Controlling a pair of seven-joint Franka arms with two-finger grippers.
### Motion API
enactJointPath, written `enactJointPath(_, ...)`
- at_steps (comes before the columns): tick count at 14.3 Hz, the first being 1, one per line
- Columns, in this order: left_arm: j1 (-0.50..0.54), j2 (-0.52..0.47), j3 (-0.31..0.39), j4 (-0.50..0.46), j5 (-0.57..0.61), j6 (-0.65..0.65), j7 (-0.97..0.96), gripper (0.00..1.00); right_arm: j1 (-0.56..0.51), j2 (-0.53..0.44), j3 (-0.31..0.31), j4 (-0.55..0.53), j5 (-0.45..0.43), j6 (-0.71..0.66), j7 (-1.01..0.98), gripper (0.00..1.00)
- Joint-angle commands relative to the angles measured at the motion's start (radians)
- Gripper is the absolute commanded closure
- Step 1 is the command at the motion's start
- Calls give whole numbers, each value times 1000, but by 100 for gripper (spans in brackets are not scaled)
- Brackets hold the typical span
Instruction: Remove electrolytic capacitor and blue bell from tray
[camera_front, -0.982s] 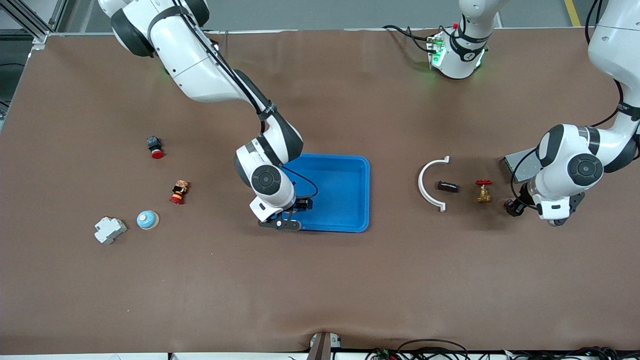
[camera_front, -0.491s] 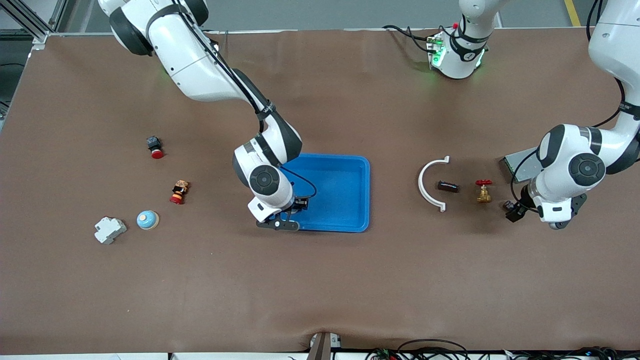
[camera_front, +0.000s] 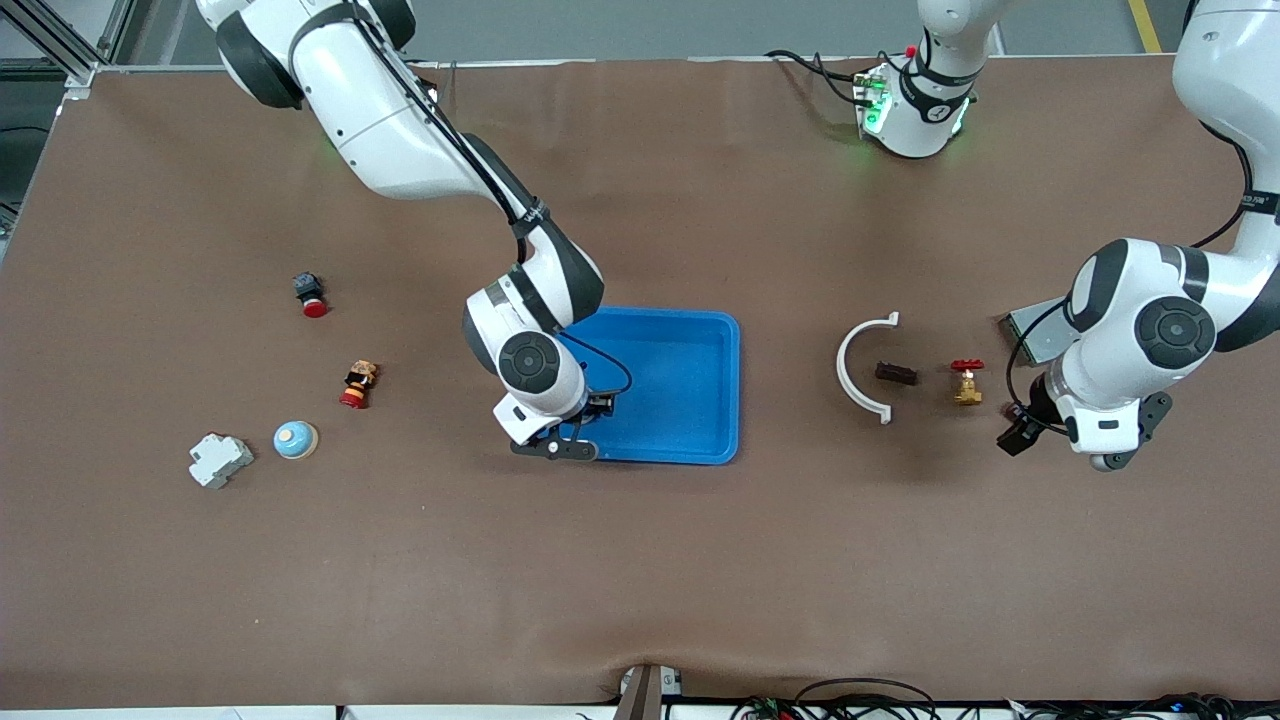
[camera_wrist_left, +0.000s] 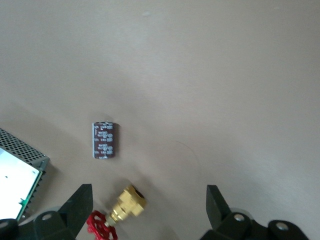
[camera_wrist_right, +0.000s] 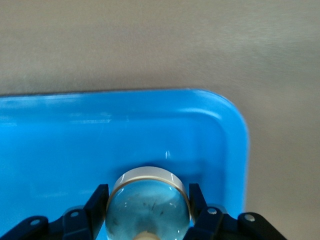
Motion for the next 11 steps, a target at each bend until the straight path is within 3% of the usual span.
enactJointPath(1, 8, -47, -55, 29, -15, -93, 15, 0, -66, -153, 11, -19, 9, -159, -104, 100)
enactJointPath(4, 10, -90, -131, 76, -30, -222, 90, 0, -167, -270, 11, -23, 10, -351, -316, 100)
enactJointPath(6, 10, -100, -185, 157, -61, -351, 100, 0, -231, -336, 5, -50, 4, -422, -417, 100)
enactJointPath(9, 11, -100, -220, 323, -124, -553, 300, 0, -314, -468, 3, -215, -5, -388, -532, 100)
enactJointPath(11, 32, -100, -220, 387, -181, -614, 424, 0, -357, -577, 3, -400, -3, -277, -597, 100)
